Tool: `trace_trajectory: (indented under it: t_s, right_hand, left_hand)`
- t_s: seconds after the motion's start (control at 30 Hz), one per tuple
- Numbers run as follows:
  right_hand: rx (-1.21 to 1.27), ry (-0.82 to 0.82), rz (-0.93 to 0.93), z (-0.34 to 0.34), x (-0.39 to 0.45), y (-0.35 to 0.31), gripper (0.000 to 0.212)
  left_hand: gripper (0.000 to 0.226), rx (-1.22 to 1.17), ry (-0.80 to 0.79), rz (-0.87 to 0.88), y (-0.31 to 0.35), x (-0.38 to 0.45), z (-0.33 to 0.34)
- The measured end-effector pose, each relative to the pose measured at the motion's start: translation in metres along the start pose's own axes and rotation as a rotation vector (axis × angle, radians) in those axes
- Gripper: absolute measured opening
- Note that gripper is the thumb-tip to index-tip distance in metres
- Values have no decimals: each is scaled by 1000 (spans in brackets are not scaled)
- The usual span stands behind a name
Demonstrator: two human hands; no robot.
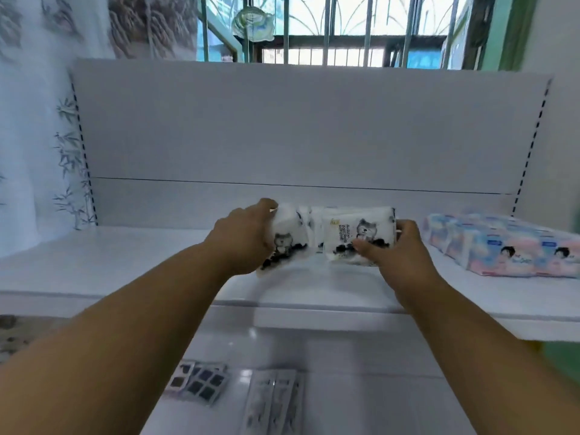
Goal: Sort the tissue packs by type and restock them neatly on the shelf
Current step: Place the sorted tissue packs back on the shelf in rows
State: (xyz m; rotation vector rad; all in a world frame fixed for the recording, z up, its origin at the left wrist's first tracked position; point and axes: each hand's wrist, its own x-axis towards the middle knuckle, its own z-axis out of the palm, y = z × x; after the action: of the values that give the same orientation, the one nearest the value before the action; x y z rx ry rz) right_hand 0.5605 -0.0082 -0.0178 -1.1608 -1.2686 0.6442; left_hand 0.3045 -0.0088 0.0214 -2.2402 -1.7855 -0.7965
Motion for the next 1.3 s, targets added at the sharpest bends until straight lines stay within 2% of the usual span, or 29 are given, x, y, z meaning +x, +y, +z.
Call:
trace_trajectory:
  t_s: [0.07, 0.13, 0.27, 0.43, 0.57, 0.7, 0.83, 0.97, 1.13, 1.3]
  right_hand:
    - [-192, -66, -10, 7, 13, 12, 84]
    - [-422, -124, -49, 12, 27, 23, 91]
    - [-818, -139, -99, 23, 59, 32, 89]
    - [-1093, -249, -160, 24, 93, 22, 80]
    - [-1311, -326, -246, 35, 101, 11, 83]
    - [-1445, -348, -324, 45, 100, 6, 71]
    - [-1489, -357, -299, 52, 95, 1, 62]
    - [-1364, -315, -334, 62, 65, -9, 65]
    - [-1141, -254, -469, 72, 3, -29, 60]
    - [-943, -328, -632, 82, -86, -33, 55]
  left_hand:
    - [61, 272, -108, 142, -4, 22, 17]
    - [65, 401, -160, 218, -12, 38, 33]
    - [81, 404, -161, 270, -22, 61, 52]
    - [77, 303, -32, 301, -18, 67, 77]
    - [77, 268, -18, 276, -16, 78, 82]
    - [76, 288, 13, 286, -19, 78, 87]
    - [72, 340, 18, 263, -15, 76, 87]
    - [72, 345, 83, 239, -3, 50, 77]
    - [61, 273, 222, 169, 17, -24, 44]
    - [52, 280, 257, -13, 15, -126, 22]
